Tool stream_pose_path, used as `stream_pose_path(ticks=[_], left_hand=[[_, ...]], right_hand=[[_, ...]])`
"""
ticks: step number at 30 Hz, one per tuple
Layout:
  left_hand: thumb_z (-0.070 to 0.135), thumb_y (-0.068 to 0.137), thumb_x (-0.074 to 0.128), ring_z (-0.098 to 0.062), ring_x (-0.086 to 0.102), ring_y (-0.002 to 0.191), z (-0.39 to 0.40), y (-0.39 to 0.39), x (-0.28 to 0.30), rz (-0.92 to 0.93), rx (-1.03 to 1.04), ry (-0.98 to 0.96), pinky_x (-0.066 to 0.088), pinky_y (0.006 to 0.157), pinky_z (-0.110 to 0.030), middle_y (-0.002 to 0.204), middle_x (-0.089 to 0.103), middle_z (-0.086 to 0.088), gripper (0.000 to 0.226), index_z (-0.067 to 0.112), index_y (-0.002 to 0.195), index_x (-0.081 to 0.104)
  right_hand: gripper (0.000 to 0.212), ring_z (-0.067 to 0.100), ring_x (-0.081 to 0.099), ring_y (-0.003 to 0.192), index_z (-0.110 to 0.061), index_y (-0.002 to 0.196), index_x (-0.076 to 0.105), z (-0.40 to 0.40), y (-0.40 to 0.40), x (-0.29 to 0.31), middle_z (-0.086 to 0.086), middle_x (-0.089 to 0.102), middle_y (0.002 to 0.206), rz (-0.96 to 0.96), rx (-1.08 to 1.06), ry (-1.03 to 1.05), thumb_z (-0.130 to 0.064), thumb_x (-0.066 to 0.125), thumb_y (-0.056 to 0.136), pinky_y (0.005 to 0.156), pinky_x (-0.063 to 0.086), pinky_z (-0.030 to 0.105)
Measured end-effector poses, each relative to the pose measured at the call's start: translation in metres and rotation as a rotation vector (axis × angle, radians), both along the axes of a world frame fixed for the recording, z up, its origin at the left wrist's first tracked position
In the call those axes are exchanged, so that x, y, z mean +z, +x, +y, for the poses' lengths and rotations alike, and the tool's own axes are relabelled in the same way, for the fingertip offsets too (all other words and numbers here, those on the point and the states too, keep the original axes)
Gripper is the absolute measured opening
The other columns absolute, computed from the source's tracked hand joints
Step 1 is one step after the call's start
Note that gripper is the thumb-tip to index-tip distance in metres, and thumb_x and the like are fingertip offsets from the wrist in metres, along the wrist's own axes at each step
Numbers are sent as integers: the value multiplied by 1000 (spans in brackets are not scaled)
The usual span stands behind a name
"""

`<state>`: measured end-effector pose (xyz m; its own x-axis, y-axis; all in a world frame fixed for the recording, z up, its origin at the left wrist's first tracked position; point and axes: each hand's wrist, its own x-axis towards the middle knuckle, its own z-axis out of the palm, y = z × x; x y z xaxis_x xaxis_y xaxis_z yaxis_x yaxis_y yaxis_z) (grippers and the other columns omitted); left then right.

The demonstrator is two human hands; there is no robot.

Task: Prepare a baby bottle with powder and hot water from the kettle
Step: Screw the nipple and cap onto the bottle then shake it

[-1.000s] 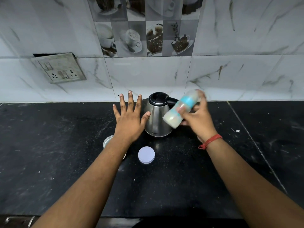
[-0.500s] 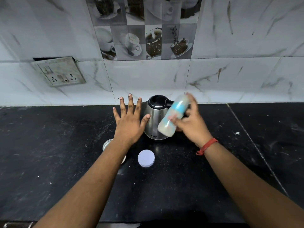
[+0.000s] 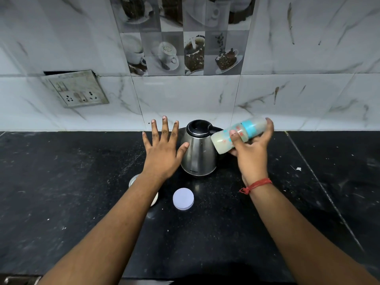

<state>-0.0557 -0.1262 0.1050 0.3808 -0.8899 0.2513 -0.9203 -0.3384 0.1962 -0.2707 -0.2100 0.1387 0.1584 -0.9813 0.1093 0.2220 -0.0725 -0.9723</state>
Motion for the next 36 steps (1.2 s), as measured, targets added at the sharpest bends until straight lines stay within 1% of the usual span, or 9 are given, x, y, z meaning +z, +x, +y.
stream_pose_path(ticks=[5,9,13,18,22,27,29,32,36], left_hand=[[73,93,0,-34,-28,154,-2,-1,-1,3,-4,-4,-8,122,-68,170,-24,-4,80,33,161,-12],[73,93,0,-36,-25,155,-3,-3,-1,3,-5,-13,-7,121,-68,171,-20,-5,81,33,162,-9],[73,92,-1,-35,-26,154,-4,-3,-1,1,0,1,-6,122,-68,170,-21,-5,81,33,162,-11],[73,91,-3,-35,-28,154,-5,-4,1,-4,-2,5,-7,122,-67,170,-22,-5,81,33,162,-11],[73,92,-2,-35,-26,154,-7,-4,2,-29,-5,-10,-6,122,-68,171,-19,-5,81,32,162,-9],[73,92,-2,-36,-27,154,-6,-1,0,-24,4,-6,-7,122,-68,171,-20,-5,81,33,162,-10],[73,92,-2,-36,-27,154,-5,0,0,-27,6,-7,-6,122,-68,171,-20,-5,81,33,162,-11],[73,92,-2,-36,-27,154,-6,1,0,-20,8,-9,-6,122,-68,171,-20,-4,80,33,162,-11],[72,93,-1,-36,-25,155,-7,2,-1,-18,9,-14,-6,122,-68,171,-20,-4,80,33,162,-10]], right_hand=[[97,20,74,101,-48,149,30,3,-2,-8,5,66,122,282,333,-81,-6,83,79,88,60,51],[93,16,71,101,-42,153,20,-5,-3,2,9,62,127,29,29,10,-8,77,87,75,63,44],[94,19,73,100,-50,145,30,0,-1,-4,0,69,114,386,321,-132,-13,85,79,85,61,51],[91,17,72,100,-44,151,21,-7,-4,5,-1,63,118,73,29,0,-14,78,86,79,63,46],[95,18,72,100,-57,143,31,0,-1,0,-7,67,113,417,279,-171,-19,87,75,92,58,51],[87,16,71,102,-47,144,27,-10,-2,13,2,64,121,65,-12,-59,-10,79,84,92,58,53],[93,16,71,103,-47,148,23,-5,2,7,-1,64,123,229,34,-135,-16,81,83,96,56,51],[91,15,72,100,-57,141,33,2,-1,1,-6,67,115,451,302,-200,-21,87,77,89,60,44],[92,21,73,97,-42,152,23,-11,-4,13,4,67,114,173,60,-97,-12,78,85,65,62,36]])
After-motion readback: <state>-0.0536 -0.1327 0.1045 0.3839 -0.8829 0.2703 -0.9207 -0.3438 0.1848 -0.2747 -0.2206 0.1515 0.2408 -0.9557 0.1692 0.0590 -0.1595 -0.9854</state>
